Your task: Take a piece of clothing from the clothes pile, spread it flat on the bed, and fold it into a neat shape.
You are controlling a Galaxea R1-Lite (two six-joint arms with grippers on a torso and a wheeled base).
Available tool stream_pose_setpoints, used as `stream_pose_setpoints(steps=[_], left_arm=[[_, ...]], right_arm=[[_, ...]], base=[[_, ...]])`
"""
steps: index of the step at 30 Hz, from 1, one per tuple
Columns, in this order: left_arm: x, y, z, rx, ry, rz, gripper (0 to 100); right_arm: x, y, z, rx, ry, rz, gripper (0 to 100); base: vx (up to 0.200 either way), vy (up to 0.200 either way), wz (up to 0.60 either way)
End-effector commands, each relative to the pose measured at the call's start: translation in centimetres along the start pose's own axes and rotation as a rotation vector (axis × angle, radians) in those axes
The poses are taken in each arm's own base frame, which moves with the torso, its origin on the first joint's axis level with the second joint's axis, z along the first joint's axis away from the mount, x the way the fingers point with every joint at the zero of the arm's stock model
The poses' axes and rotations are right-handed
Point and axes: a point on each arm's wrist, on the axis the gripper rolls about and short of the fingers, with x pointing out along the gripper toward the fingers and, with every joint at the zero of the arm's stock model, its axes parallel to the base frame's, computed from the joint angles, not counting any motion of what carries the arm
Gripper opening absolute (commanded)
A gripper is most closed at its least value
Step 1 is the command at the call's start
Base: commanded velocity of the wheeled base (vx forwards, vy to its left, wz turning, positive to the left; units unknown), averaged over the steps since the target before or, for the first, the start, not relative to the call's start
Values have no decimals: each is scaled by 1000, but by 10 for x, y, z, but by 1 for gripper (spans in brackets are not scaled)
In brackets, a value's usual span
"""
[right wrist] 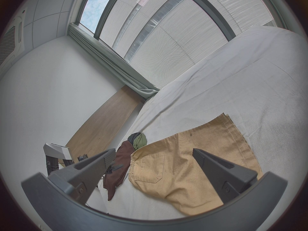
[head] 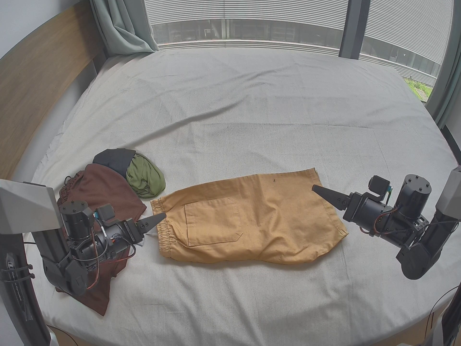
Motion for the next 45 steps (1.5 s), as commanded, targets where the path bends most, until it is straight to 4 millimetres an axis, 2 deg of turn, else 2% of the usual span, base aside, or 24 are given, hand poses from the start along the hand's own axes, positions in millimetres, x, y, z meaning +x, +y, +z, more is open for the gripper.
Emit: stream_pose_setpoints(steps=[1,5,20,24,30,35,39,42,45], left_arm=[[7,12,-15,-30,50,27,100],[16,20,-28,-43,89,37,100],[23,30,-40,-56,120,52,100],[34,33,-51,-60,143,60,100],[38,37,-57,-68,157,62,100],[42,36,-63,-73,176,56,100],[50,22,-67,-150,188,22,100],[53,19,-64,-180,174,15,100],[59,15,-53,-234,118,12,100]], right_arm=[[1,-1,1,-1,-4,-1,100],[1,-1,1,-2,-5,-1,100],[1,-4,-1,4,3,-11,100],[1,-4,-1,4,4,-10,100],[1,-5,-2,5,4,-12,100],[2,-6,-3,8,9,-14,100],[3,-6,-5,9,17,-15,100],[3,-6,-6,10,18,-15,100],[3,-7,-5,9,16,-16,100]], base=[[0,0,0],[0,0,0],[0,0,0],[0,0,0],[0,0,0],[0,0,0],[0,0,0],[0,0,0],[0,0,0]])
